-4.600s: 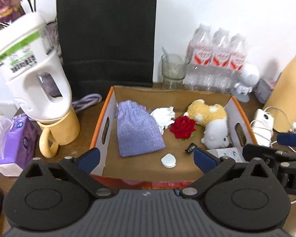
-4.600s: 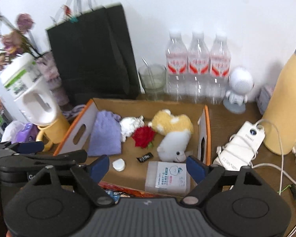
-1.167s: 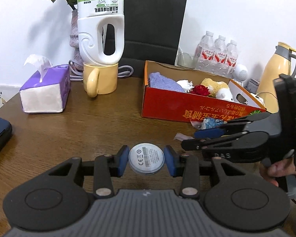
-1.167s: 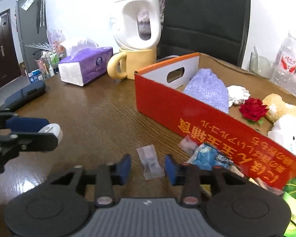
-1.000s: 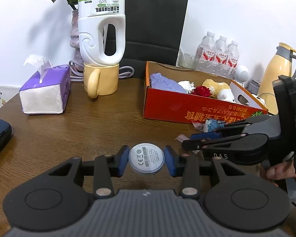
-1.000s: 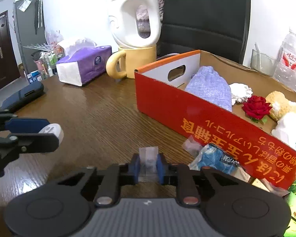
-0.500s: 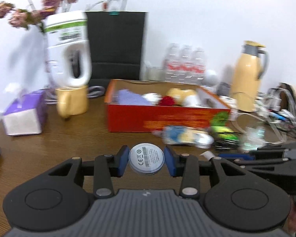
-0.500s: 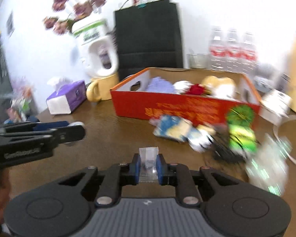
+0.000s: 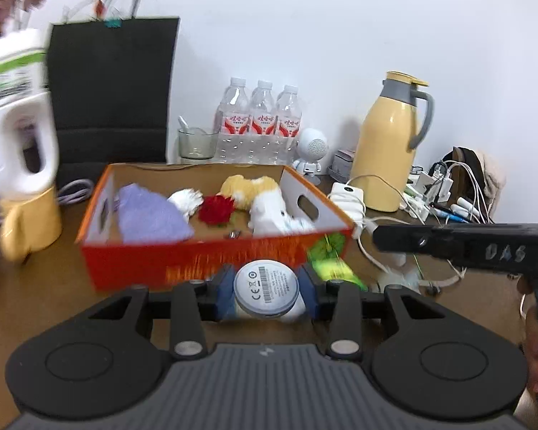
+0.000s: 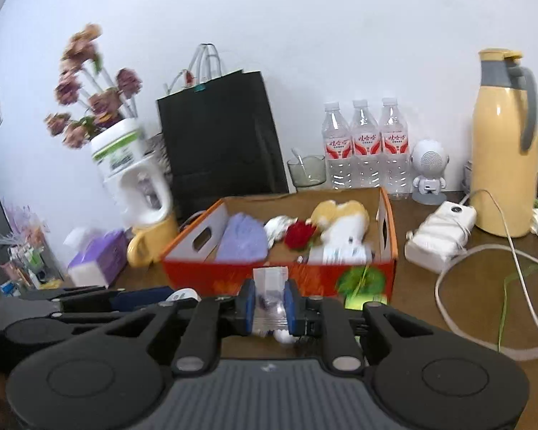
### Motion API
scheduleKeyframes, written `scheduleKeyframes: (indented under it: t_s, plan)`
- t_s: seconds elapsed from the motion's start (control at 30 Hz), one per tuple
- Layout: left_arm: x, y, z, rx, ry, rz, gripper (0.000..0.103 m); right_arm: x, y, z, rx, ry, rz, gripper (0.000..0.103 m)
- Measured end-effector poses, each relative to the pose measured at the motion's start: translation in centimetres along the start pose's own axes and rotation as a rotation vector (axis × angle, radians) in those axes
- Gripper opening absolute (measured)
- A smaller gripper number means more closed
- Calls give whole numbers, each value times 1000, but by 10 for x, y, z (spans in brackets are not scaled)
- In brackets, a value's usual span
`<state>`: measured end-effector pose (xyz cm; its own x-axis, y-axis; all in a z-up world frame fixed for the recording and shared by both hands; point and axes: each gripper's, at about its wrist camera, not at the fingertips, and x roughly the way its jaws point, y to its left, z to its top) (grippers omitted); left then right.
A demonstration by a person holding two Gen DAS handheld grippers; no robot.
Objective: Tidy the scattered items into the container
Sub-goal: 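Lower container and clear packet into the box and open both tools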
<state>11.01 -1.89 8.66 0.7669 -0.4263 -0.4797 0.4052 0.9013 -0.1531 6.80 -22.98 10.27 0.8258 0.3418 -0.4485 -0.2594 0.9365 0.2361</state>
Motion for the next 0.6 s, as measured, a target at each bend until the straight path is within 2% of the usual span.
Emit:
scheduleKeyframes:
  t_s: [0.07,0.23,0.3,0.4,0.47,0.6]
  plan:
    - [28,12,29,-21,23,-6,40,20,-17,31,19,26,3,16]
    - [112,34,82,-99,151,25,40,89,-50,92,26,135,-71,16]
    - [146,37,89,-130,222,39,40,122,-68,103,65,213,-64,16]
    - [188,41,90,-168,317,68,40,164,-88,112,113,307,-103,16]
    - [207,43,89,-173,351,93,40,186,-93,114,89,345,-163,16]
    - [234,45,85,-148,409,100,41,220,-103,114,77,419,-207,16]
